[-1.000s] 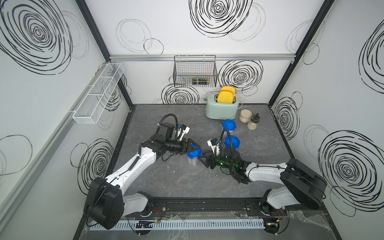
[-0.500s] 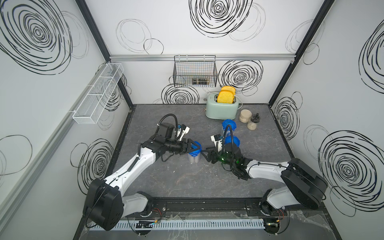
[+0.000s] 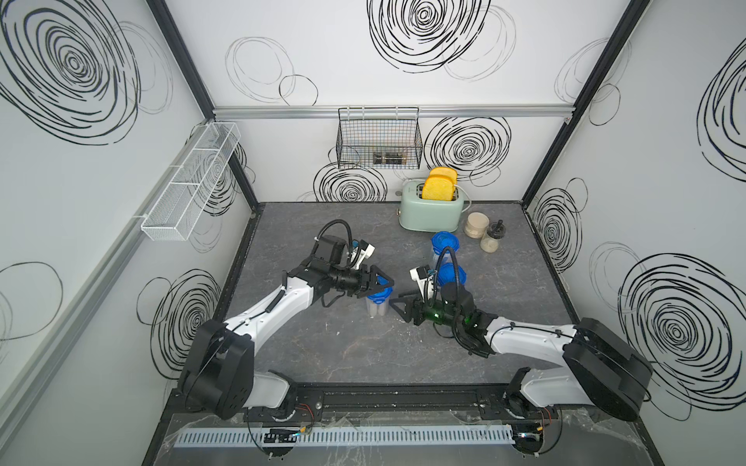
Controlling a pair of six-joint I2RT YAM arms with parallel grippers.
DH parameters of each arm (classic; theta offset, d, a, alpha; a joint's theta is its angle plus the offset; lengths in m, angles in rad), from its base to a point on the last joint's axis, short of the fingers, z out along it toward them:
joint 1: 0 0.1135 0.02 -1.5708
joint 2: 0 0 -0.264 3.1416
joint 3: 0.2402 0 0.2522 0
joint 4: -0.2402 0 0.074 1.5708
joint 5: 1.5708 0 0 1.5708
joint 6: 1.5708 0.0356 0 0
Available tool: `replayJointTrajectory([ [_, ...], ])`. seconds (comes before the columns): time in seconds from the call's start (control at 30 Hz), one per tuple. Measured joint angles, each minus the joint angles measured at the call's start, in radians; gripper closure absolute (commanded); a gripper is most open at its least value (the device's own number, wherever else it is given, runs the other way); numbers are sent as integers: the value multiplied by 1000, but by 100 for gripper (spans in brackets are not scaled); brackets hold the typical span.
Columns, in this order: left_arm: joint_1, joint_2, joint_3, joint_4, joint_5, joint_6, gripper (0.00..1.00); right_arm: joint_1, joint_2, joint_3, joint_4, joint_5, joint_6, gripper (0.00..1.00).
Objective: Take out toiletry kits
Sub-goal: Unfasten the latch on the container.
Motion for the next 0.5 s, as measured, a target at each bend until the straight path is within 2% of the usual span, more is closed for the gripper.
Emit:
replayJointTrajectory([
  [0.2,2,51,2,64,33,-26,43,74,-42,-19,-15,16,24,44],
  [0.5,28,89,0,137,66,-71,45,95,-11,-19,36,26,134,45],
])
